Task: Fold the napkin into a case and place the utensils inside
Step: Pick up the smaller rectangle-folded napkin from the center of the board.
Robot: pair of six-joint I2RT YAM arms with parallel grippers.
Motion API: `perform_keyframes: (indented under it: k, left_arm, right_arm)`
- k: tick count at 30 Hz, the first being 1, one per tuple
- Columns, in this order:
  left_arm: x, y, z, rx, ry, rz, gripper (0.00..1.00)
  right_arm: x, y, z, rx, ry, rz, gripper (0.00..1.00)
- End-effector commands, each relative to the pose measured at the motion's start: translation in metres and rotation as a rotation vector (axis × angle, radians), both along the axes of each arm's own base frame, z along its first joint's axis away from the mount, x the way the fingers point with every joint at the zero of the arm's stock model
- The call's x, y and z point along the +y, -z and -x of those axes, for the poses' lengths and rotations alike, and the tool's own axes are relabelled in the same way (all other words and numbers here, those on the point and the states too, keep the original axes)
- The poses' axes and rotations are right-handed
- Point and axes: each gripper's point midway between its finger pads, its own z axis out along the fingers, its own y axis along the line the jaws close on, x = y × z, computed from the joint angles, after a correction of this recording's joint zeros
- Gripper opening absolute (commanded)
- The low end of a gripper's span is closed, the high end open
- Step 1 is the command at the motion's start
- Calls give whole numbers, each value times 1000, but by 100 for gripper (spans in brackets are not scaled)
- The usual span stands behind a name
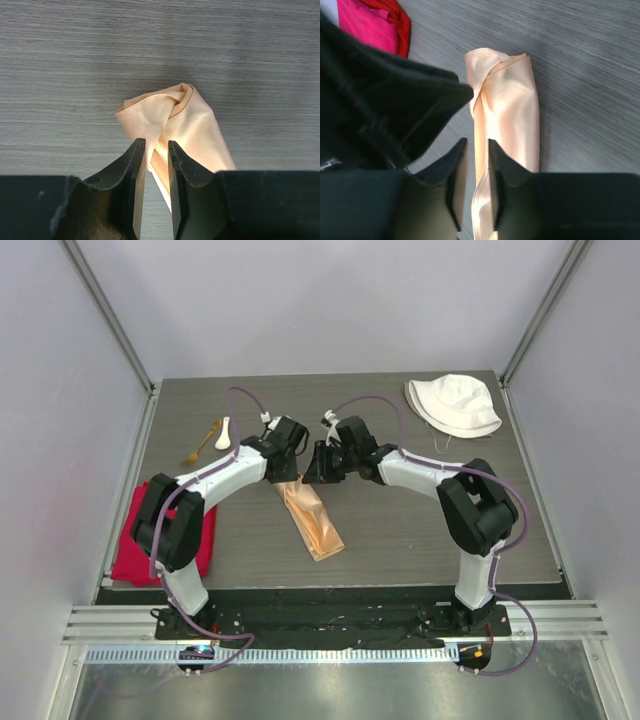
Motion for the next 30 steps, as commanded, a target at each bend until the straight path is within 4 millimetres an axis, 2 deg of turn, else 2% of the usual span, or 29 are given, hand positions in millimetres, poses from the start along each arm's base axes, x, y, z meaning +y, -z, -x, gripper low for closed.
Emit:
perform_keyframes:
  k: [1,4,9,17,26,30]
  left_arm:
    - [15,-4,-8,-32,-30,-154,28]
    - [14,-1,-8,-35,-26,-191,29]
    - [12,4,-6,-27,-19,-227,33]
    - [7,14,-4,0,13,-257,40]
    - [-2,4,1,-20,23,-199,46]
    - [-1,16,1,-3,28,-217,46]
  right_arm:
    - [27,-5,-15,6,18,-134,20]
    - [30,8,-19,26,39,-133,10]
    - [32,23,-23,44,56,-131,5]
    - [36,35,-26,65,59,-144,1]
    - [39,46,-24,84,52,-142,1]
    - [43,49,-22,92,45,-148,1]
